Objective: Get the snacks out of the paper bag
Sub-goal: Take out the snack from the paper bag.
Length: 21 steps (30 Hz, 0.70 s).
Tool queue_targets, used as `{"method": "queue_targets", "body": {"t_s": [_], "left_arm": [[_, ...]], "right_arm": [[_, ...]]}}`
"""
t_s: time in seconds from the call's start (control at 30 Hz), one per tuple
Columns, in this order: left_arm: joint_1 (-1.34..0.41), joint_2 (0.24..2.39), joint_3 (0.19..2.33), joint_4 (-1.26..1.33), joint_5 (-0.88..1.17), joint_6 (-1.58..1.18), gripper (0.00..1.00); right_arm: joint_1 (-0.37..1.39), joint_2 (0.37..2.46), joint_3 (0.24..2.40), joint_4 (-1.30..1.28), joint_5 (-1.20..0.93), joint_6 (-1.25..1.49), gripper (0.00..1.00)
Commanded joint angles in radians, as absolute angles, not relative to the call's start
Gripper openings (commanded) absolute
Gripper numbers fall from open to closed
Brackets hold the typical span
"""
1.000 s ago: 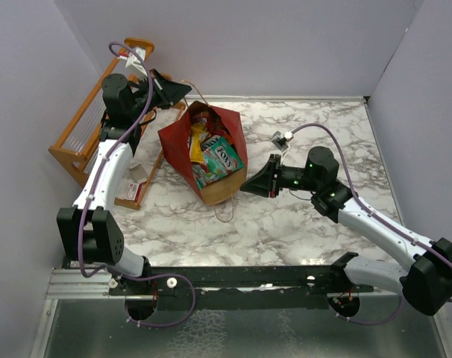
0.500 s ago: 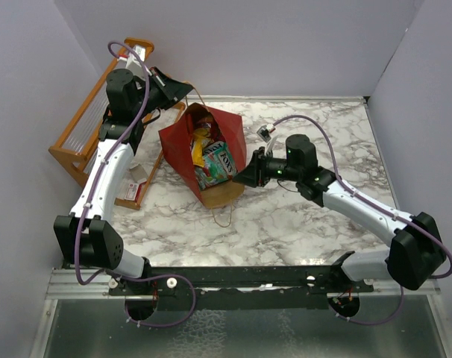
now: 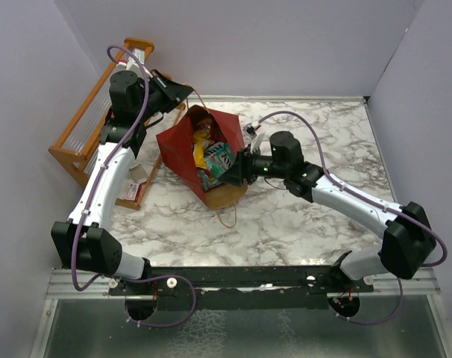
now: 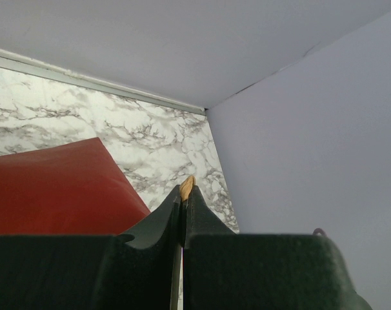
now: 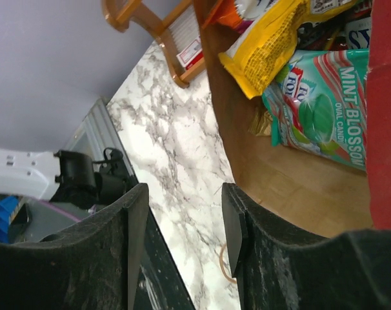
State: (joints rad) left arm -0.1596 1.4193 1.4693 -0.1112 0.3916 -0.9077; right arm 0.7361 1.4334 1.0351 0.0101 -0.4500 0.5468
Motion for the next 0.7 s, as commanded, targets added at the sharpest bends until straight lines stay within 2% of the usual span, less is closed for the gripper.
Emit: {"method": "queue_targets", "body": {"t_s": [0.0,0.17,0.23,0.37,0.53,0.67], "left_arm": [[-0.168,1.332,1.477,0.033,0.365,-0.937,0.0],[-0.172,1.344,1.459,0.038,0.384,-0.929,0.0],[-0.172,1.345,1.453,0.039,0.387,-0.922,0.0],[-0.171,1.346,1.441,0.04,0.4,-0.912,0.0],[-0.172,1.345,1.436,0.038,0.412,-0.896,0.0],[-0.172,1.339,1.428,0.035,0.416,-0.873,0.0]], "right_arm": [[0.796,1.512,1.09,0.055,-0.233,0.642,0.5],[0.827,1.602,1.107,0.11,-0.025,0.792,0.5],[0.827,1.622,1.091,0.143,0.028,0.867,0.46],[0.827,1.678,1.091,0.232,0.004,0.947,0.44],[0.842,1.706,1.082,0.327,0.012,0.995,0.47],[0.842,1.746,1.118,0.278,0.036,1.038,0.5]]}}
